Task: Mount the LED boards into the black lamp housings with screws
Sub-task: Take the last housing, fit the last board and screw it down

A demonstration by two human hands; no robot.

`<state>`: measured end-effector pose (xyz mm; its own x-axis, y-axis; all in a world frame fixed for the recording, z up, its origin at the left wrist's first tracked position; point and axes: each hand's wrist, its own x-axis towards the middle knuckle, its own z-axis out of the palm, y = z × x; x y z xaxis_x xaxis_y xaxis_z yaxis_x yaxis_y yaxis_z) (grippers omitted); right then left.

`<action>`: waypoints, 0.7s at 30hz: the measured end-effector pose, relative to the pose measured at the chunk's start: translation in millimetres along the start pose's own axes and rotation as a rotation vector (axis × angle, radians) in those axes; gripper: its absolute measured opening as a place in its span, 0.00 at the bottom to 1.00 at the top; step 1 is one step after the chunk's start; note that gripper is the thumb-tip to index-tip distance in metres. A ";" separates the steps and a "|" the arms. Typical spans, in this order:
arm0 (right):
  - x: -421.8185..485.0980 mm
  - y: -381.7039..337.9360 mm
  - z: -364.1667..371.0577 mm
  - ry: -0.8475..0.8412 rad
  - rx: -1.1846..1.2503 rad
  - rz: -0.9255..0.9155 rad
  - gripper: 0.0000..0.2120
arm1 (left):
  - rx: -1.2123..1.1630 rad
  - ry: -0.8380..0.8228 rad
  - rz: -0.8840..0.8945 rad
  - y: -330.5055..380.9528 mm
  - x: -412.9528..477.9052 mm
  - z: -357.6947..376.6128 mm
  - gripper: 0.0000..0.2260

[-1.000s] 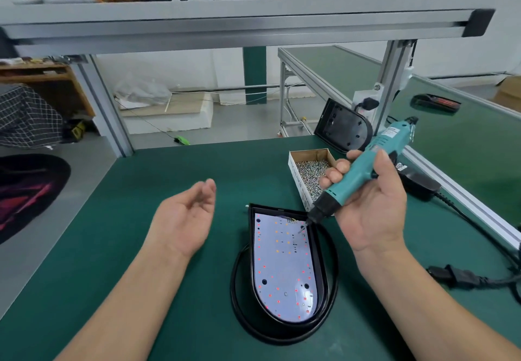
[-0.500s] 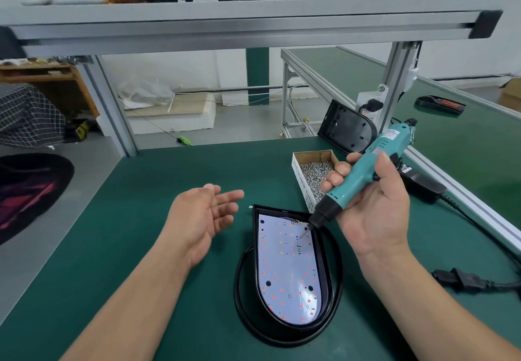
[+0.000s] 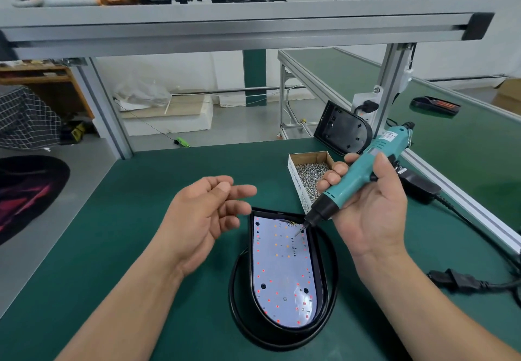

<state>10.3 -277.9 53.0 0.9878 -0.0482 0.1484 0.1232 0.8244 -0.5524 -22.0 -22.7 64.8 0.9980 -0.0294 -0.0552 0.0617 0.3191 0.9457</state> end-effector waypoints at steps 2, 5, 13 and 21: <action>-1.1 -3.5 3.4 -0.016 0.037 -0.007 0.17 | 0.049 -0.050 0.061 2.1 -9.7 10.3 0.06; -2.8 -11.0 9.3 -0.055 0.095 -0.041 0.17 | 0.177 -0.091 0.142 -0.1 -22.2 23.7 0.06; -10.2 -20.8 19.4 -0.086 0.123 -0.099 0.17 | 0.374 -0.154 0.187 -13.3 -36.5 44.4 0.10; -14.8 -20.2 24.8 -0.125 0.087 -0.115 0.17 | 0.430 -0.101 0.227 -26.2 -41.4 53.4 0.07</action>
<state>-9.2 -279.9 82.2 0.9473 -0.0788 0.3106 0.2205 0.8636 -0.4534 -65.5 -80.5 59.4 0.9787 -0.1025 0.1781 -0.1875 -0.0910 0.9780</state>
